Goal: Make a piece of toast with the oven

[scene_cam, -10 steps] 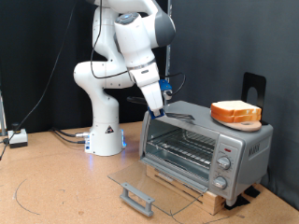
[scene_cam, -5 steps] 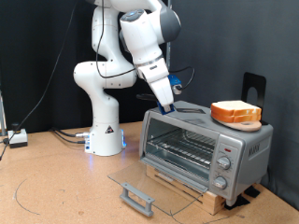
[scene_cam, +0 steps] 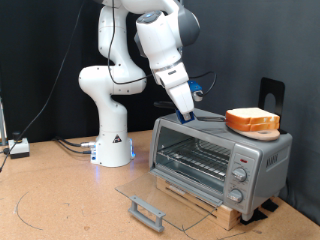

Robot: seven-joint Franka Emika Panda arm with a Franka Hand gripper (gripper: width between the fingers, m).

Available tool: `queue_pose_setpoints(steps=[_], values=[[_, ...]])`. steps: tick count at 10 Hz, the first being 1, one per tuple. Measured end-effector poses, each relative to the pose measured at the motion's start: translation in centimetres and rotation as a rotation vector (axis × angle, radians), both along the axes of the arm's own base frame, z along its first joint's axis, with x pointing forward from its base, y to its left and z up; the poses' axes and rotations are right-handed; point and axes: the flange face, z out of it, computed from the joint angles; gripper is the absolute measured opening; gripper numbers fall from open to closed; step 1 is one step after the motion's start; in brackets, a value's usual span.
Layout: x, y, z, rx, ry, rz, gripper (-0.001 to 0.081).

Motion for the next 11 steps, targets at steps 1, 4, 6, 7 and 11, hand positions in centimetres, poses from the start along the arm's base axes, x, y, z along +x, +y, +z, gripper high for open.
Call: queue_pose_setpoints(steps=[1, 4, 6, 7, 11], values=[[0.2, 0.3, -0.1, -0.002, 0.002, -0.002, 0.0396], [0.8, 0.6, -0.4, -0.003, 0.0, -0.002, 0.0396], [1.1, 0.7, -0.2, 0.001, -0.004, -0.001, 0.0396], [1.2, 0.8, 0.0, 0.004, -0.007, -0.002, 0.0396], [1.4, 0.9, 0.7, 0.014, -0.014, 0.006, 0.0396]])
